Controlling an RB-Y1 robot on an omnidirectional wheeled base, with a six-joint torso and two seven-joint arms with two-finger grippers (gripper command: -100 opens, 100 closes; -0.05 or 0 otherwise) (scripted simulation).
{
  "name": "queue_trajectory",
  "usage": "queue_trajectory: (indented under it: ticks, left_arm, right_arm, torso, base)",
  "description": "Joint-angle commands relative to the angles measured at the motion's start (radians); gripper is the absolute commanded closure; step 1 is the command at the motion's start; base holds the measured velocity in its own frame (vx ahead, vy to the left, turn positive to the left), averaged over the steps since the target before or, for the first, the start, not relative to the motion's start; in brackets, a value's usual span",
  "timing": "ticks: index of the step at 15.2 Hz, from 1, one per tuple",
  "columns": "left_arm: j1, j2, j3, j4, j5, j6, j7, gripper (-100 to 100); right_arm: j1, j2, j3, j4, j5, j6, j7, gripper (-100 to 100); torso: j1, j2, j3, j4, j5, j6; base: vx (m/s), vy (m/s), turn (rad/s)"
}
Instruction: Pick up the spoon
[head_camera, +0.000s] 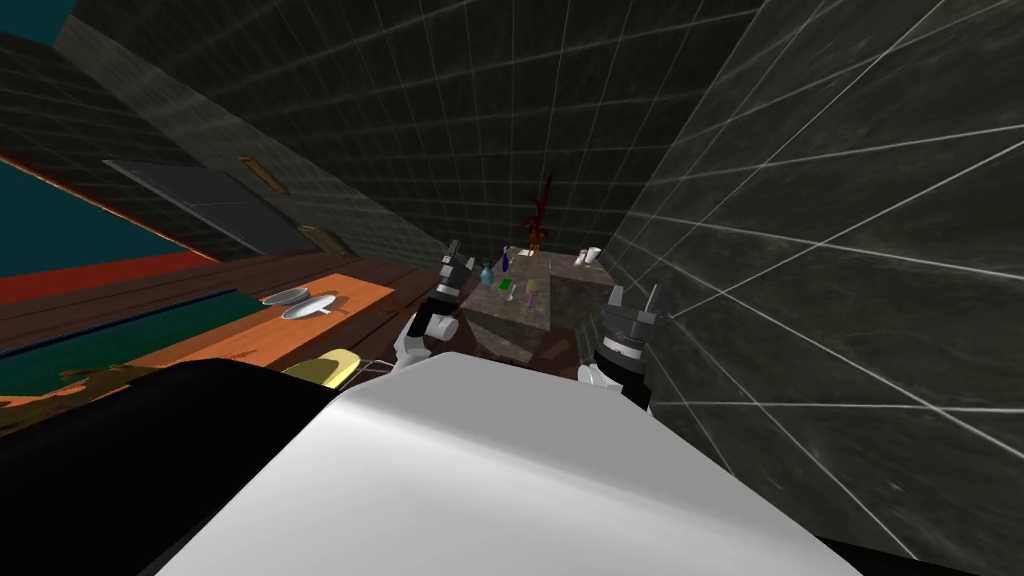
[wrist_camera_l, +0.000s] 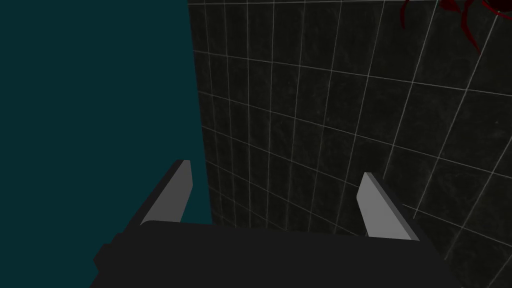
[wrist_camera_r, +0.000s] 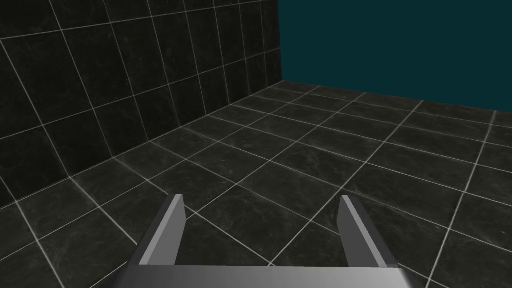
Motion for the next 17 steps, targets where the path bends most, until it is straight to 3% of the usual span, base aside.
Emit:
queue_trajectory:
  ticks: [1, 4, 5, 6, 7, 8, 9, 10, 11, 12, 13, 14, 15, 16, 17]
  left_arm:
    - [-0.038, 0.048, -0.014, 0.03, 0.017, 0.04, -0.011, -100]
    - [-0.094, 0.111, -0.037, 0.074, 0.039, 0.104, -0.025, -100]
    - [-0.094, 0.112, -0.037, 0.074, 0.039, 0.104, -0.025, -100]
    - [-0.122, 0.145, -0.05, 0.098, 0.049, 0.138, -0.032, -100]
    - [-0.122, 0.145, -0.05, 0.098, 0.049, 0.138, -0.032, -100]
    - [-0.15, 0.179, -0.064, 0.122, 0.06, 0.172, -0.038, -100]
    - [-0.15, 0.179, -0.064, 0.122, 0.06, 0.174, -0.038, -100]
    - [-0.177, 0.213, -0.079, 0.149, 0.07, 0.205, -0.043, -100]
    - [-0.177, 0.213, -0.079, 0.149, 0.07, 0.211, -0.043, -100]
    - [-0.203, 0.249, -0.096, 0.176, 0.079, 0.237, -0.048, -100]
    - [-0.203, 0.249, -0.096, 0.176, 0.079, 0.249, -0.048, -100]
    - [-0.228, 0.284, -0.113, 0.204, 0.088, 0.274, -0.052, -100]
    - [-0.228, 0.284, -0.113, 0.204, 0.088, 0.289, -0.052, -100]
    - [-0.252, 0.318, -0.131, 0.23, 0.097, 0.319, -0.056, -100]
    - [-0.252, 0.32, -0.131, 0.233, 0.097, 0.328, -0.056, -100]
  right_arm:
    - [0.0, 0.0, 0.0, 0.0, 0.0, 0.0, 0.0, 0]
    - [0.0, 0.0, 0.0, 0.0, 0.0, 0.0, 0.0, 0]
    - [0.0, 0.0, 0.0, 0.0, 0.0, 0.0, 0.0, 0]
    - [0.0, 0.0, 0.0, 0.0, 0.0, 0.0, 0.0, 0]
    - [0.0, 0.0, 0.0, 0.0, 0.0, 0.0, 0.0, 0]
    - [0.0, 0.0, 0.0, 0.0, 0.0, 0.0, 0.0, 0]
    - [0.0, 0.0, 0.0, 0.0, 0.0, 0.0, 0.0, 0]
    - [0.0, 0.0, 0.0, 0.0, 0.0, 0.0, 0.0, 0]
    - [0.0, 0.0, 0.0, 0.0, 0.0, 0.0, 0.0, 0]
    - [0.0, 0.0, 0.0, 0.0, 0.0, 0.0, 0.0, 0]
    - [0.0, 0.0, 0.0, 0.0, 0.0, 0.0, 0.0, 0]
    - [0.0, 0.0, 0.0, 0.0, 0.0, 0.0, 0.0, 0]
    - [0.0, 0.0, 0.0, 0.0, 0.0, 0.0, 0.0, 0]
    - [0.0, 0.0, 0.0, 0.0, 0.0, 0.0, 0.0, 0]
    - [0.0, 0.0, 0.0, 0.0, 0.0, 0.0, 0.0, 0]
  torso:
    - [0.0, 0.0, 0.0, 0.0, 0.0, 0.0]
    - [0.0, 0.0, 0.0, 0.0, 0.0, 0.0]
    - [0.0, 0.0, 0.0, 0.0, 0.0, 0.0]
    - [-0.001, 0.0, 0.0, 0.0, 0.0, 0.0]
    - [-0.001, 0.0, 0.0, 0.0, 0.0, 0.0]
    - [-0.001, 0.001, 0.0, 0.0, 0.0, 0.0]
    - [-0.002, 0.001, 0.0, 0.0, 0.0, 0.0]
    - [-0.002, 0.001, 0.0, 0.0, 0.0, 0.0]
    - [-0.002, 0.001, 0.001, 0.0, 0.0, 0.0]
    - [-0.002, 0.001, 0.001, 0.0, 0.0, -0.001]
    - [-0.002, 0.001, 0.001, 0.0, 0.0, 0.0]
    - [-0.002, 0.001, 0.001, 0.0, 0.0, 0.0]
    - [-0.002, 0.001, 0.001, 0.0, -0.001, 0.0]
    - [-0.003, 0.002, 0.001, 0.0, -0.001, 0.0]
    - [-0.003, 0.002, 0.001, 0.0, -0.001, 0.001]
  base:
    - [0.006, 0.037, -0.135]
    - [0.006, 0.038, -0.181]
    - [0.0, 0.026, -0.124]
    - [-0.002, 0.023, -0.152]
    - [-0.003, 0.022, -0.132]
    - [-0.003, 0.019, -0.161]
    - [-0.002, 0.018, -0.139]
    - [-0.005, 0.02, -0.422]
    - [-0.008, 0.018, 0.027]
    - [-0.009, 0.012, -0.118]
    - [-0.01, 0.013, -0.145]
    - [-0.014, 0.011, -0.185]
    - [-0.013, 0.009, -0.196]
    - [-0.013, 0.003, -0.248]
    - [-0.014, 0.005, -0.182]
